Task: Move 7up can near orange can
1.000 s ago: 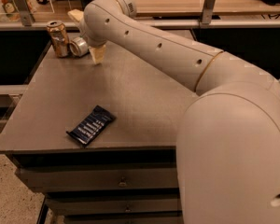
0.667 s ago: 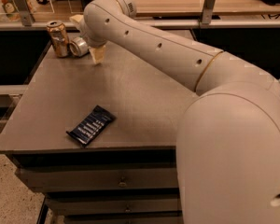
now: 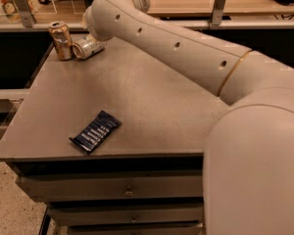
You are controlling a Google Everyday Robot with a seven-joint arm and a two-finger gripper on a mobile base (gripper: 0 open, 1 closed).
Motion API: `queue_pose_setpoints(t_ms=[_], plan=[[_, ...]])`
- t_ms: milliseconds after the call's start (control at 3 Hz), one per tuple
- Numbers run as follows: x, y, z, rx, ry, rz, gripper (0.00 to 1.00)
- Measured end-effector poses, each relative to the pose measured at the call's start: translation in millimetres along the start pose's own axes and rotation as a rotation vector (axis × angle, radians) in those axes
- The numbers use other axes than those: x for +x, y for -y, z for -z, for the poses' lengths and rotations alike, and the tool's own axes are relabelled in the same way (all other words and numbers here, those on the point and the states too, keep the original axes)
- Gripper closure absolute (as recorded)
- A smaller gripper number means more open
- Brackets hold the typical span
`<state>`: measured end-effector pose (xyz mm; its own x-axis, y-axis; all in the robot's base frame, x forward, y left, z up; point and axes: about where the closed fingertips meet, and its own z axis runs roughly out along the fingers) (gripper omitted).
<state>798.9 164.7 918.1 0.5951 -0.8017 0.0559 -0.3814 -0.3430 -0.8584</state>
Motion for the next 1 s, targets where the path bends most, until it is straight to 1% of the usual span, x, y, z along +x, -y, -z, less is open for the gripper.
queue_pose_setpoints(t_ms=[333,667,1000], plan=[[21.1,35.3,47.6,0.11,-0.069,-0.051,0.86],[20.4,38.2,49.9,0.117,-0.07,-0.07,0.85],[19.7,37.8,49.2,0.116,-0.069,-0.07,0.62]])
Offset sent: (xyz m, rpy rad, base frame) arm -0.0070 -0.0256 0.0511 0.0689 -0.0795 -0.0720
